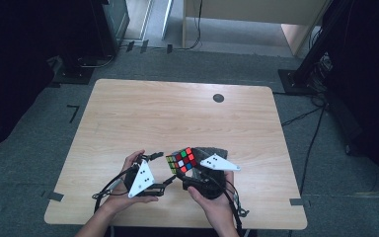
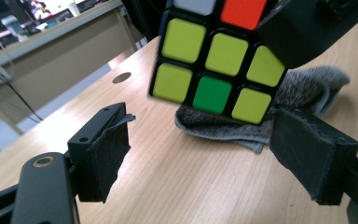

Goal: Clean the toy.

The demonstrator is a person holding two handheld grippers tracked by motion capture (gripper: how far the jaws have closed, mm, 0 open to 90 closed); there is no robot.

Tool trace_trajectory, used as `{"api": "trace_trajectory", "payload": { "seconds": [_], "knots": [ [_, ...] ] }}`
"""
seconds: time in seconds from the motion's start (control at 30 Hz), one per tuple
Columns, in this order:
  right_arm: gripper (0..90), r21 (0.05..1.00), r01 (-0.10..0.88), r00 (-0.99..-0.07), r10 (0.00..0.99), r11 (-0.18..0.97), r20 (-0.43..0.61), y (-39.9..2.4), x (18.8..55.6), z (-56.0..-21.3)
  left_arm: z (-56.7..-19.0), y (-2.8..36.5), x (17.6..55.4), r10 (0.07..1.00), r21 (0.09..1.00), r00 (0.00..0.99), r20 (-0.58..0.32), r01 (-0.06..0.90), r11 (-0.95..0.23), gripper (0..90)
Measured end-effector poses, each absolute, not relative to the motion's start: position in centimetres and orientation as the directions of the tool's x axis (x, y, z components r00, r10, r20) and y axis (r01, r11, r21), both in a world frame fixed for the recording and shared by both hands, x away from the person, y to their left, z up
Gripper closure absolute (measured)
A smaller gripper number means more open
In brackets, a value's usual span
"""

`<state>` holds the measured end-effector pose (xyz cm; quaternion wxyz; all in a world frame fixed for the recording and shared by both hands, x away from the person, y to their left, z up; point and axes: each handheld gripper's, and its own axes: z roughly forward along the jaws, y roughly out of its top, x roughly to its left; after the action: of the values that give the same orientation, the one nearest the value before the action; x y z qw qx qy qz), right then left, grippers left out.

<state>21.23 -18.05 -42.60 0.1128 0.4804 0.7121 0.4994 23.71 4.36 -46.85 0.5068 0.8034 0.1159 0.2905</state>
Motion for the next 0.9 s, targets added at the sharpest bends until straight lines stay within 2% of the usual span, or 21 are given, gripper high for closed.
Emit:
{"api": "trace_trajectory", "payload": {
  "seconds": [0.17,0.37,0.47,0.53,0.63,0.8,0.9],
  "knots": [
    [34.8,0.806,0.587,-0.530,0.787,0.072,0.316,-17.0,21.1,-42.9,-47.0,3.8,23.2,0.474,0.864,0.785,0.399,-0.148,-0.482,22.1],
    [34.5,0.785,0.612,-0.541,0.775,0.095,0.328,-16.4,21.1,-43.3,-47.4,3.5,22.9,0.458,0.852,0.783,0.421,-0.169,-0.495,32.9],
    [32.4,0.778,0.622,-0.550,0.759,0.094,0.348,-16.7,21.4,-43.5,-47.4,3.6,23.0,0.461,0.861,0.791,0.403,-0.156,-0.484,33.6],
    [25.5,0.775,0.626,-0.555,0.750,0.091,0.360,-16.9,21.6,-43.4,-47.4,3.8,23.2,0.470,0.865,0.793,0.388,-0.138,-0.482,33.7],
    [21.2,0.782,0.619,-0.558,0.739,0.068,0.378,-17.7,21.8,-43.0,-47.3,4.5,23.8,0.502,0.888,0.797,0.335,-0.089,-0.451,33.7],
    [21.6,0.818,0.576,-0.543,0.752,0.008,0.375,-19.5,21.9,-42.1,-47.2,5.6,24.8,0.536,0.908,0.801,0.266,-0.022,-0.418,33.7],
    [21.5,0.835,0.550,-0.509,0.800,0.017,0.319,-20.3,22.3,-42.2,-47.2,5.9,25.1,0.541,0.915,0.809,0.231,0.009,-0.404,33.8]
  ]
}}
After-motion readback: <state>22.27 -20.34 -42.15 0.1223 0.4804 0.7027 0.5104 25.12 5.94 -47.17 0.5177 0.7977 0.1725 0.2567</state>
